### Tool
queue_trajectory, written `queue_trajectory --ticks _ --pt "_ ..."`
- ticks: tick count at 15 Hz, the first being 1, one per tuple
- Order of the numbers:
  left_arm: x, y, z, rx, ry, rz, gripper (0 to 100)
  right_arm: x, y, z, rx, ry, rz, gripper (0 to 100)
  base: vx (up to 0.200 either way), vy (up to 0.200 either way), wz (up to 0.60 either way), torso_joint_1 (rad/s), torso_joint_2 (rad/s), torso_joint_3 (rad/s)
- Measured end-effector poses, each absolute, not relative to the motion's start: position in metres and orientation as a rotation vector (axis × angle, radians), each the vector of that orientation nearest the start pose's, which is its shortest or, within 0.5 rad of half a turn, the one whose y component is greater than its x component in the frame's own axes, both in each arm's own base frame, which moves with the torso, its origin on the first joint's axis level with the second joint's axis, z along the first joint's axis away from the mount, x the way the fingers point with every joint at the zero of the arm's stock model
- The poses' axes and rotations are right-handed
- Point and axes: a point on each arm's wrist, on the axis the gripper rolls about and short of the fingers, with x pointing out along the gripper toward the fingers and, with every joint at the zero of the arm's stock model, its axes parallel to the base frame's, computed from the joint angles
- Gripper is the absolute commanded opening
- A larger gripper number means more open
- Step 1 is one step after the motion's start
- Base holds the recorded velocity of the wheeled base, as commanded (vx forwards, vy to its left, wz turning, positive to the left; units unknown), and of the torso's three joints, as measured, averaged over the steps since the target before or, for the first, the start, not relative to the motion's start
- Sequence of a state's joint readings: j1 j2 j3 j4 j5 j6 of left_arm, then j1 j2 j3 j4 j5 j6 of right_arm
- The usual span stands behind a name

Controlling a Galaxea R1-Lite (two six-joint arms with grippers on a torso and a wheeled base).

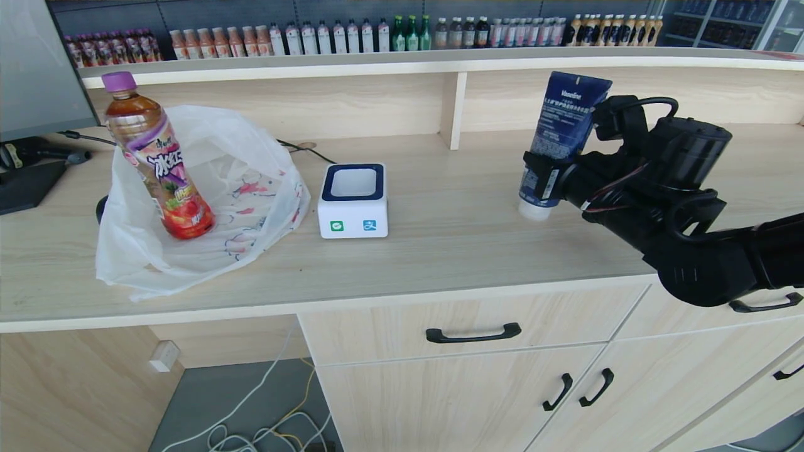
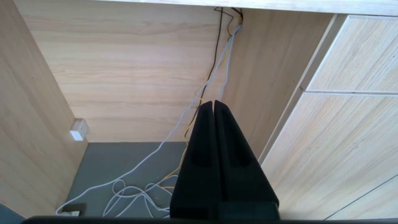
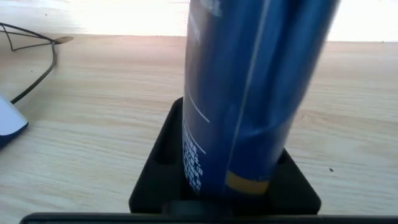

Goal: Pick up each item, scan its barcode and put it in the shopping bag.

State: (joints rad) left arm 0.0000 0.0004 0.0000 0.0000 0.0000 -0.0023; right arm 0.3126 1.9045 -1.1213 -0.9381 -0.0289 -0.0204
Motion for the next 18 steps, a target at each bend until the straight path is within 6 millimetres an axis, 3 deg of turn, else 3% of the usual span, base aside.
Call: queue_trajectory --ticks 10,18 --pt "-0.023 0.0 0.075 -0.002 0.0 0.0 0 0.357 0.116 0.232 -0.007 -0.162 0.313 0 0.0 0.0 0.0 0.0 0.0 0.0" --pt "-0.023 0.0 0.075 -0.002 0.0 0.0 0 0.328 0.117 0.268 0.048 -0.256 0.385 0 0.0 0.0 0.0 0.0 0.0 0.0"
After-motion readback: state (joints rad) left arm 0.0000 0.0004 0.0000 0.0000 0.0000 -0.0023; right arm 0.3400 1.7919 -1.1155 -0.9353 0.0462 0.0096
